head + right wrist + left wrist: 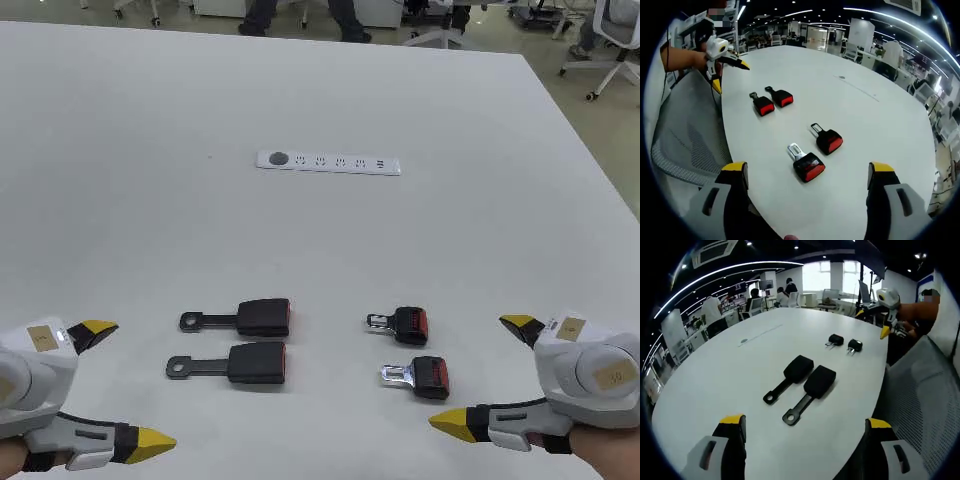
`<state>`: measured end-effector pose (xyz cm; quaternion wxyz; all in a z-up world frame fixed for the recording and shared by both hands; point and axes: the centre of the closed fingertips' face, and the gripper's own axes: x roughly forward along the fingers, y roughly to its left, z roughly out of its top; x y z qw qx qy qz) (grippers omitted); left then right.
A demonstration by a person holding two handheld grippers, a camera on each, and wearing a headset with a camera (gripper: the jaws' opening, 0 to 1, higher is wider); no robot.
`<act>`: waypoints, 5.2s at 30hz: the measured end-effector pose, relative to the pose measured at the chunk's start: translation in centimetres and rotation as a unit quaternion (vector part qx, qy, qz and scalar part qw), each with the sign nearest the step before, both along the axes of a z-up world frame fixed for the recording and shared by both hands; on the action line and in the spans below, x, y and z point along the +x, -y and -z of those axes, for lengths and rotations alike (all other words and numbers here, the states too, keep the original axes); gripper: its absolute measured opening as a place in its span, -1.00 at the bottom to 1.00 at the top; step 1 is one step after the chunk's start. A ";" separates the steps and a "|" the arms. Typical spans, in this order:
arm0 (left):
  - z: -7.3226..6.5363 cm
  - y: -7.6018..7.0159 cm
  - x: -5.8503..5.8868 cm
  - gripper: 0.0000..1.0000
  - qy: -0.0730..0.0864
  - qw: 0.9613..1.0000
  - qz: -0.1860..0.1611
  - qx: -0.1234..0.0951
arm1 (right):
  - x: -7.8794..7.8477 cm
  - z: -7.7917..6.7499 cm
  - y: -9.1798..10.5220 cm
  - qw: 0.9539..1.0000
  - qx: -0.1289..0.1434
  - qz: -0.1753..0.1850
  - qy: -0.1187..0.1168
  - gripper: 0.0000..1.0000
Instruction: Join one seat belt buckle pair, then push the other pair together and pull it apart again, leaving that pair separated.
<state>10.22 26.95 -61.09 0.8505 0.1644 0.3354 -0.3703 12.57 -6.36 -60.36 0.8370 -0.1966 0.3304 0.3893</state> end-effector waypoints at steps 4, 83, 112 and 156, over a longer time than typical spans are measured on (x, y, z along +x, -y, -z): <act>0.0 -0.2 0.1 1.00 0.000 1.000 0.002 0.002 | -0.2 0.4 0.4 1.000 -0.019 -0.001 -0.009 0.93; -1.2 1.1 0.9 0.96 0.005 0.999 0.026 0.019 | -1.1 -0.6 0.2 1.000 -0.012 -0.027 0.005 0.85; 1.4 5.0 1.7 0.72 -0.025 0.991 0.122 0.057 | -0.2 2.2 -0.9 0.992 -0.051 -0.112 -0.014 0.42; 6.6 8.8 4.4 -0.23 -0.098 0.966 0.226 0.076 | 1.6 7.6 -1.6 0.973 -0.070 -0.195 -0.098 -0.03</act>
